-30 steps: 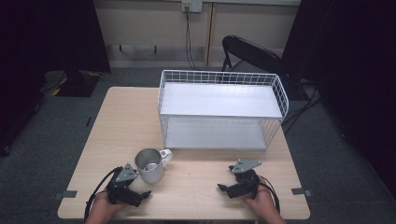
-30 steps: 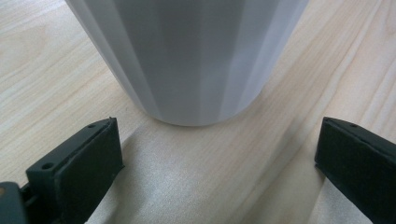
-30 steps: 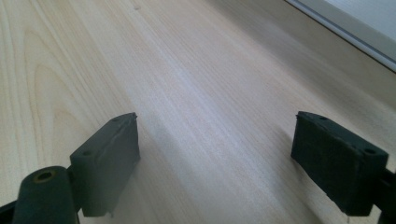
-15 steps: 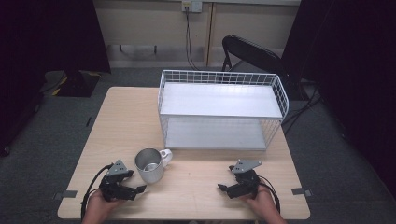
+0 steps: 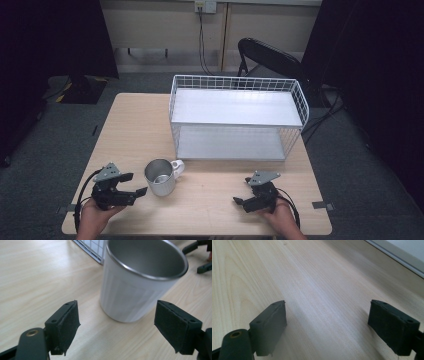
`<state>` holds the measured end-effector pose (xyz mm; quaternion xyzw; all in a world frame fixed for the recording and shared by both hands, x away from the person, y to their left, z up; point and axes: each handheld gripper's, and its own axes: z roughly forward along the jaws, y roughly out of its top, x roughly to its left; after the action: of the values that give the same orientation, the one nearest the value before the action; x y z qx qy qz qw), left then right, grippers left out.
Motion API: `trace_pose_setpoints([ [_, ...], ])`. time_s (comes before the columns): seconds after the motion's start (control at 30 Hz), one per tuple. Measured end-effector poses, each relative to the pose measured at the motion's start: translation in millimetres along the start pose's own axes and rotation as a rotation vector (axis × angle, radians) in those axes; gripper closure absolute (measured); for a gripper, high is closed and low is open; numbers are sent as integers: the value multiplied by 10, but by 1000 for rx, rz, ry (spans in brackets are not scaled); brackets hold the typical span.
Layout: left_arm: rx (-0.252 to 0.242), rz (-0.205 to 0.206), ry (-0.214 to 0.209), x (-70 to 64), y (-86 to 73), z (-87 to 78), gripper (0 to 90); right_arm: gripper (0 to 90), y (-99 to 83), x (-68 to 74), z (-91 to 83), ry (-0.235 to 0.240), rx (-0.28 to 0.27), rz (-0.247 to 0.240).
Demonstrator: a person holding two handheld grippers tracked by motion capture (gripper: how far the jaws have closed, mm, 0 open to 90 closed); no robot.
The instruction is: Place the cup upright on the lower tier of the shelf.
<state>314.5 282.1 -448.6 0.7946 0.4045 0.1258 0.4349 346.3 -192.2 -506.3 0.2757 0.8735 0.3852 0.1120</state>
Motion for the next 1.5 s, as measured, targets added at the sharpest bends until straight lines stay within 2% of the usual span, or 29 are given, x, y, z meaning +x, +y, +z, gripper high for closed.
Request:
trace_pose_setpoints([
  [0.07,-24,-26,7,21,49,-60,197,142,0,0,0,0,0,0],
  [0.23,-33,-37,35,15,100,-98,233,142,0,0,0,0,0,0],
  [0.4,-64,-51,65,3,178,-101,225,142,0,0,0,0,0,0],
  [0.57,-59,-41,56,-30,239,-70,251,142,1,-1,1,-1,0,1],
  [0.63,-78,-49,65,-39,300,-25,252,142,3,-2,3,-3,0,2],
  [0.8,-55,-61,67,-30,382,61,281,142,3,-2,3,-3,0,2],
  [0.87,-49,-55,71,-32,398,68,324,142,3,-2,3,-4,0,2],
  [0.93,-16,-36,84,-36,419,90,359,142,3,-2,3,-4,0,2],
  [1.03,-5,-73,86,-18,441,107,405,142,3,-2,3,-3,0,2],
  [1.1,0,-78,82,-24,450,111,449,142,3,-2,3,-3,0,2],
  [1.3,48,-75,65,-52,491,195,498,143,5,-4,5,-4,-1,3],
  [1.5,60,-78,56,-78,498,253,572,143,5,-7,7,-3,-2,2],
])
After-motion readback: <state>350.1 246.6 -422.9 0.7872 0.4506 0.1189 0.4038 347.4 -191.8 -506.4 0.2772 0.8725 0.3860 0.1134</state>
